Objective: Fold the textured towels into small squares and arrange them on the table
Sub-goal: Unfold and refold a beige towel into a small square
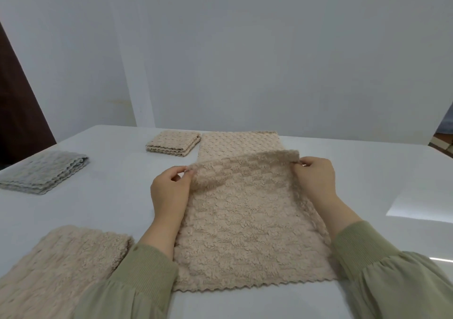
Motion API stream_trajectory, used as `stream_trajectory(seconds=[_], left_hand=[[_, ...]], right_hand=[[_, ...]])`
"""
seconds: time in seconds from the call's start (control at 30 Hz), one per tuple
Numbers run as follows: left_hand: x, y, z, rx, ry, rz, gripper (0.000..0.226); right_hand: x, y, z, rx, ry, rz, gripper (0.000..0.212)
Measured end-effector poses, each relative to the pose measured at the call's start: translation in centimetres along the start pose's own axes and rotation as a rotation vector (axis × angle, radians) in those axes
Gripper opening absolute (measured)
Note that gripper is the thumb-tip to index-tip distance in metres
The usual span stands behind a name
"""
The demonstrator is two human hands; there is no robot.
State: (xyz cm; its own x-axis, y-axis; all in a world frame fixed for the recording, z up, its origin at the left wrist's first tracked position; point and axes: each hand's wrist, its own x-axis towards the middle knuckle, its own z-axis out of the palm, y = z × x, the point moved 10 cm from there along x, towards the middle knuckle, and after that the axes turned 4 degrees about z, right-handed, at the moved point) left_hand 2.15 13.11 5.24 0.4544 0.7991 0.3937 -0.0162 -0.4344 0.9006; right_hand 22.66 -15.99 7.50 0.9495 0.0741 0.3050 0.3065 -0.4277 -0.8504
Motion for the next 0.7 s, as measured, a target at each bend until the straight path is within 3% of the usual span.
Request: stream_trajectory(seconds=[0.13, 0.27, 0.33, 0.4, 0.57, 0.7], left_hand=[[-0.8, -0.2, 0.4, -0.161, -0.006, -0.091, 0.009], [-1.7, -0.1, 1.2, -0.544, -0.064, -0.199, 0.02], [-1.8, 0.6, 1.2, -0.689, -0.082, -0.216, 0.02], [-1.7, 0.8, 1.0, -0.757, -0.094, -0.227, 0.019], [-3.5, -1.1, 1.3, -0.491, -0.133, -0.308, 0.014], [-4.2, -0.6, 1.4, -0.503, -0.171, -0.303, 0.01]], right_hand=[[-0.9, 0.0, 1.4, 0.401, -0.147, 0.195, 0.027], [-1.4, -0.6, 1.5, 0.632, -0.147, 0.27, 0.026], [-1.1, -0.9, 0.7, 0.615, -0.119, 0.237, 0.031], [-1.0, -1.4, -0.3, 0.592, -0.103, 0.165, 0.021], [-2.6, 3.1, -1.3, 0.4, -0.007, 0.23, 0.021], [-3.5, 4.6, -2.7, 0.307, 0.096, 0.215, 0.022]])
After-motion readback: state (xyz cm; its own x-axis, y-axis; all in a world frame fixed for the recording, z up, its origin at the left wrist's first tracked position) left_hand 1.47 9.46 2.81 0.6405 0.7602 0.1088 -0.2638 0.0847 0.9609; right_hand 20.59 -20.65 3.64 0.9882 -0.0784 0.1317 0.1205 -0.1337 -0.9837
